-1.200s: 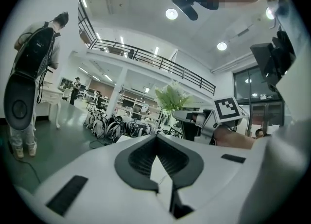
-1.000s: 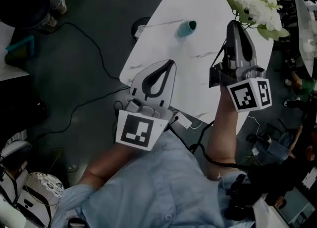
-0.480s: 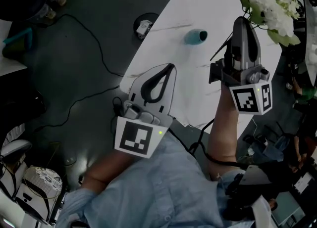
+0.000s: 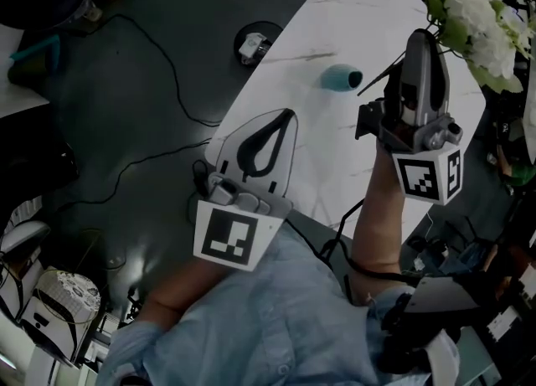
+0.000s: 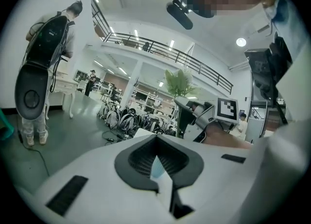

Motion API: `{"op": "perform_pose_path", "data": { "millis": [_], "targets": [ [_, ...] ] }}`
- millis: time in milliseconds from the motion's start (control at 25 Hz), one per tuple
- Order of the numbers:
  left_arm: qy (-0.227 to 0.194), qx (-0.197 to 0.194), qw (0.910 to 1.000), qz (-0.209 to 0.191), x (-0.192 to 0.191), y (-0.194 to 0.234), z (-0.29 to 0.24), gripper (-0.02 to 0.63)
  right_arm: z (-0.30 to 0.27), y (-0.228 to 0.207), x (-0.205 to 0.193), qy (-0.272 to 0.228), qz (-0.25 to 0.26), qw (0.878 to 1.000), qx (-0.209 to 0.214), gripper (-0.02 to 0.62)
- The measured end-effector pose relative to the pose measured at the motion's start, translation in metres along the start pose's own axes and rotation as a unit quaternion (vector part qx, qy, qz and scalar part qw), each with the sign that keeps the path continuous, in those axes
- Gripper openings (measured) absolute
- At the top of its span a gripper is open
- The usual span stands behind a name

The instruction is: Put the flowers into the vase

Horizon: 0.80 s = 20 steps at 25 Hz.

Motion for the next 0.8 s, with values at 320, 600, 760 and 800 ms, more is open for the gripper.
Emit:
{"op": "perform_pose_path", "data": {
  "millis": [320,600,760,800],
  "targets": [
    [0.003,0.005,1.0000,0.003,-0.004,-0.002,-0.009,0.005,0.001,-0.007,-0.007,-0.015,-0.001,1.000,0.018,0.009],
    [0.012,0.005,0.9999,0.004,-0.004,-0.004,-0.013,0.005,0.003,-0.013,-0.011,-0.024,-0.008,0.999,0.025,0.009],
    [0.014,0.008,0.9999,0.003,-0.005,-0.004,-0.014,0.005,0.001,-0.013,-0.012,-0.028,-0.006,0.999,0.031,0.009],
    [0.015,0.008,0.9999,0.002,-0.004,-0.005,-0.013,0.005,0.002,-0.013,-0.012,-0.028,-0.006,0.999,0.030,0.009]
  ]
}}
Point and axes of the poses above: the fingertips, and each gripper's own axes: z backward along the fingers, y to its left, x out of its top, the point moved 8 cm from there along z, backward along the fingers, and after that the axes turned 11 degrees about y, right-handed, at the moved point
